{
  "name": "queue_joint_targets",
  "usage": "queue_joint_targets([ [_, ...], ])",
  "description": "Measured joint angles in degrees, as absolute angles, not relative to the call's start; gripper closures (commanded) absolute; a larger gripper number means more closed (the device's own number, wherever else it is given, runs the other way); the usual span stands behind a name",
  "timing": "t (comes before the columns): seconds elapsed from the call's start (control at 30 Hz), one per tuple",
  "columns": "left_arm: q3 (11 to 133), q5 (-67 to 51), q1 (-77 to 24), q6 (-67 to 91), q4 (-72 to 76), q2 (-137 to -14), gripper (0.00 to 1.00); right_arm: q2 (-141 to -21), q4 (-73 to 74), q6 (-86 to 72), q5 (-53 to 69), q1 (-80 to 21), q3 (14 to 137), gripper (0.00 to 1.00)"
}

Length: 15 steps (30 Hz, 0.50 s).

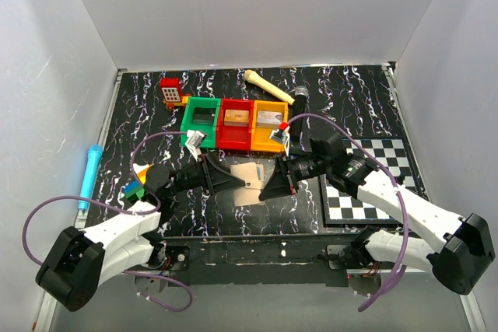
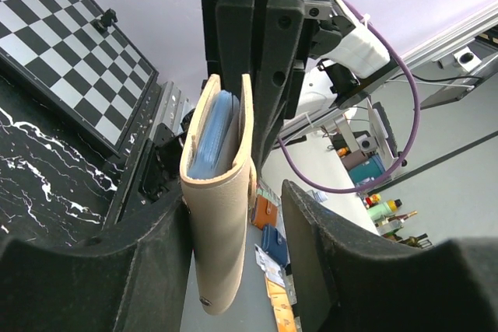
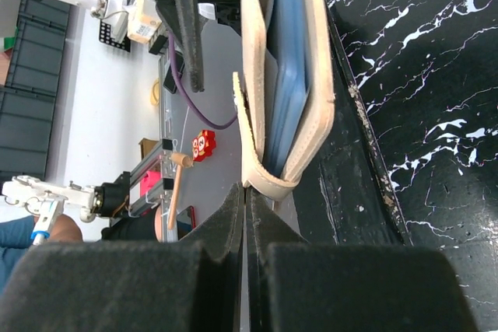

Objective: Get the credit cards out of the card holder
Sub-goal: Open the card holder.

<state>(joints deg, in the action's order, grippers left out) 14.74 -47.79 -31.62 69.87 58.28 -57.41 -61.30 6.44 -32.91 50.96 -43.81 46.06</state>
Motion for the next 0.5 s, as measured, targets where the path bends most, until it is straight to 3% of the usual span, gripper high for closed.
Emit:
queue_joint_targets([
  [0.3,14.4,-46.5,-31.6,68.6,54.7,-53.5,0.64,-62.3,2.4,-35.0,52.2,-42.7,44.9,0.99],
  [0.5,14.4,-45.7,-31.6,67.2,51.4,-51.5,0.60,-62.3,1.0,-35.7,52.7,-42.4,43.5,0.99],
])
